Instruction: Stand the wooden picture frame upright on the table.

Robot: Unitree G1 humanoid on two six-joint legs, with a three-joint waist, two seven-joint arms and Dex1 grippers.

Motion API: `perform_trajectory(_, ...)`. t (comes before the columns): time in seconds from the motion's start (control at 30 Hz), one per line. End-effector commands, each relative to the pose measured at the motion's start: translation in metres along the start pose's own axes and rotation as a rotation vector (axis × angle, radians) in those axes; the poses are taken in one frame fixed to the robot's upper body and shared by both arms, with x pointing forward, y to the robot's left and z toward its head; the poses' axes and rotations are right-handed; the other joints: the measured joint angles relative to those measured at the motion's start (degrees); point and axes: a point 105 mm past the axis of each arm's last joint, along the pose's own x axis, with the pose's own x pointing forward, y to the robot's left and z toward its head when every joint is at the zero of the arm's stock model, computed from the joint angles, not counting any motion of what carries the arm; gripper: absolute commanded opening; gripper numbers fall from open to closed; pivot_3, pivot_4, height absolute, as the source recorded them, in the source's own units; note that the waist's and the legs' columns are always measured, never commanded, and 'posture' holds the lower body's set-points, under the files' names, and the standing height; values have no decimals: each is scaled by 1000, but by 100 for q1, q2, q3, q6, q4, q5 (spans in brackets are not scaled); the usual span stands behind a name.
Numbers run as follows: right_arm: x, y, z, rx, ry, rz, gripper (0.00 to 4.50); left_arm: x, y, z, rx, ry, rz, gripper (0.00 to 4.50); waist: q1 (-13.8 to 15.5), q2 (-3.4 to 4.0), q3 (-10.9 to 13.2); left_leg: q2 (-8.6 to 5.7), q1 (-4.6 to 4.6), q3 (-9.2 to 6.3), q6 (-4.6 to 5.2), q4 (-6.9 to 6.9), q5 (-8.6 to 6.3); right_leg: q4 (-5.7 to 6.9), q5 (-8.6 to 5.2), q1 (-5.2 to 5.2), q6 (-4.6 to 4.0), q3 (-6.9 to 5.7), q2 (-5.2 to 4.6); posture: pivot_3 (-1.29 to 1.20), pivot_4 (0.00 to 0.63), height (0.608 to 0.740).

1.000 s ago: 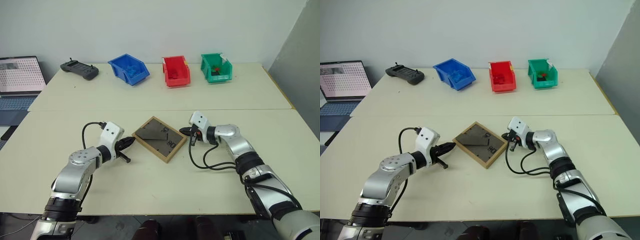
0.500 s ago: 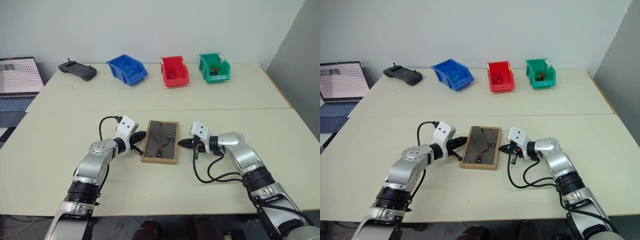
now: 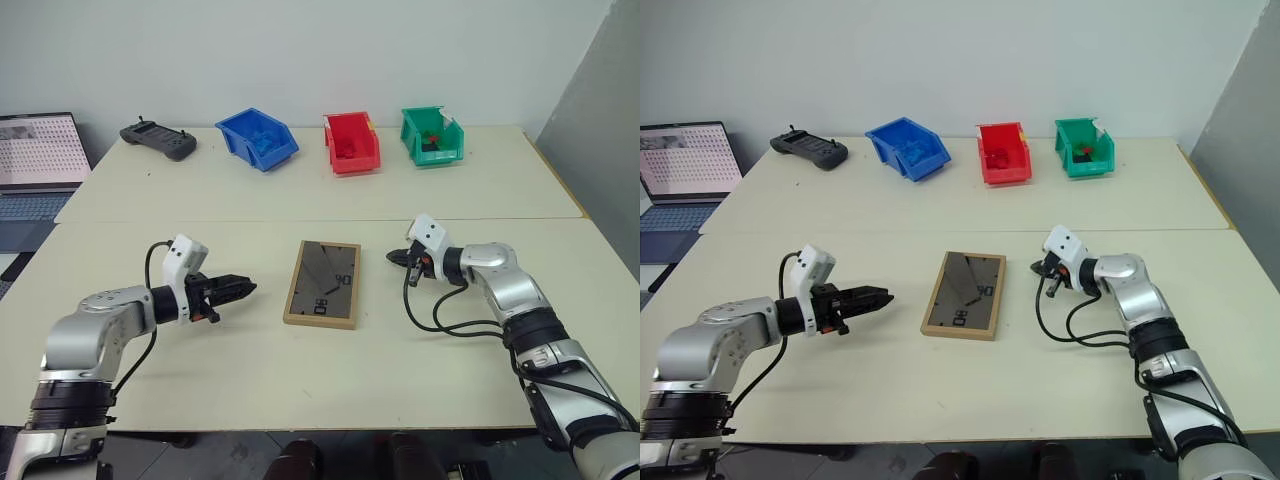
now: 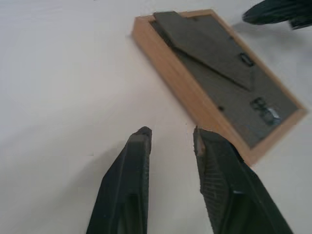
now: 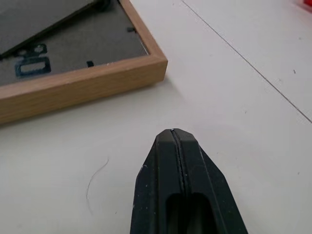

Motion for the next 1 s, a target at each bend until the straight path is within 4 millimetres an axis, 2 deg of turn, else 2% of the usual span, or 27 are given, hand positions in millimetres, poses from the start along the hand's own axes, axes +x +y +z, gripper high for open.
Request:
perform_trajectory(0.03, 6, 3, 14, -43, -39, 38, 0, -6, -17, 5, -248, 31, -160, 2542, -6, 0, 0, 0, -1, -1, 0, 1, 0, 0, 0, 0, 0, 0, 1, 0, 150, 740)
perform_trajectory(0.2, 19, 24, 11, -36, -43, 102, 0, 8, -31, -8, -386, 109, -266, 3686, -19, 0, 0, -1, 0, -1, -1, 1, 1, 1, 0, 0, 0, 1, 1, 0, 150, 740)
perform_trajectory(0.27, 23, 34, 12, -32, -49, 131, 0, 15, -29, -13, -405, 119, -266, 4210, -22, 0, 0, 0, 1, -2, -1, 1, 1, 2, 0, -1, 0, 2, 1, 0, 150, 740)
perform_trajectory(0.33, 27, 43, 12, -30, -55, 153, 0, 23, -25, -22, -415, 131, -250, 4443, -19, 0, -1, 0, 1, -2, -2, 2, 1, 2, 0, -1, 0, 2, 1, 0, 150, 740)
perform_trajectory(0.47, 38, 58, 22, -16, -86, 177, 0, 39, -18, -35, -440, 136, -240, 4443, -22, 1, -1, -1, 4, 0, -2, 1, 1, 4, 0, -1, -1, 6, 1, 0, 150, 740)
perform_trajectory(0.63, 48, 70, 33, -4, -112, 189, 0, 59, -27, -44, -457, 146, -283, 4443, -3, 10, -12, -2, 11, -1, -2, 3, 1, 7, 1, 3, -1, 6, 1, 0, 150, 740)
perform_trajectory(0.77, 50, 71, 32, 7, -112, 177, 0, 70, -45, -42, -467, 122, -347, 4443, 67, 12, -23, -9, 10, -2, -2, 8, 1, 4, 2, 7, 1, 6, -3, 0, 150, 740)
perform_trajectory(0.97, 46, 67, 24, 20, -102, 145, 0, 71, -48, -31, -477, 36, -326, 4443, 57, 9, -25, -10, 8, -2, -2, 8, 1, 0, 5, 7, 6, 7, -5, 0, 150, 740)
perform_trajectory(1.0, 45, 66, 23, 21, -98, 140, 0, 69, -48, -28, -475, 23, -322, 4100, 47, 9, -25, -9, 9, -3, -2, 8, 1, 1, 5, 7, 6, 7, -4, 0, 150, 740)
